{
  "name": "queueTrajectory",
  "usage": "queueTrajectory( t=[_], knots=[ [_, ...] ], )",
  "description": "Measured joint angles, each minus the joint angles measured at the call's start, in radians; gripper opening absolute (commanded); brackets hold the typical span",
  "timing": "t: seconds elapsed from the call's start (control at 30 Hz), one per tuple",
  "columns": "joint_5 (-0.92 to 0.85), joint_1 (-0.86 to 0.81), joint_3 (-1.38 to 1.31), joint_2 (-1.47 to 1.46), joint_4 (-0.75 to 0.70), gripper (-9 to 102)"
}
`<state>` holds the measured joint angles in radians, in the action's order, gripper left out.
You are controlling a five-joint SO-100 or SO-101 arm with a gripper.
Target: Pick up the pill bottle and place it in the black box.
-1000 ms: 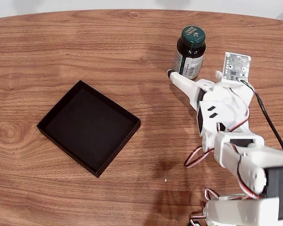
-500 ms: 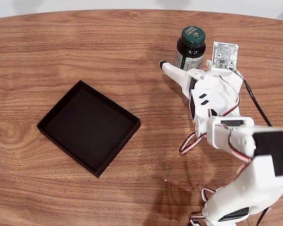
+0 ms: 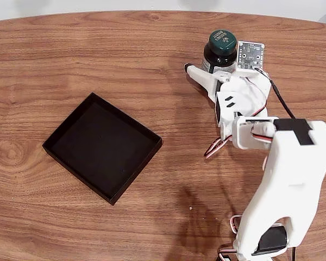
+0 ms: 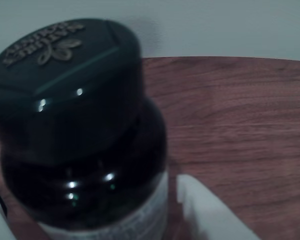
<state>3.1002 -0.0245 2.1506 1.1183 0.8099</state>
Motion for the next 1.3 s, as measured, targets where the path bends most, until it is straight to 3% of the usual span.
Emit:
queueTrajectory(
  t=[0.33, 0.77, 1.3],
  knots=[
    [-0.002, 0.006, -0.156, -0.118, 0.0, 40],
    [-0.021, 0.052, -0.201, -0.155, 0.035, 26],
    [-0.061, 0.117, 0.117, 0.051, 0.14, 23]
  ],
)
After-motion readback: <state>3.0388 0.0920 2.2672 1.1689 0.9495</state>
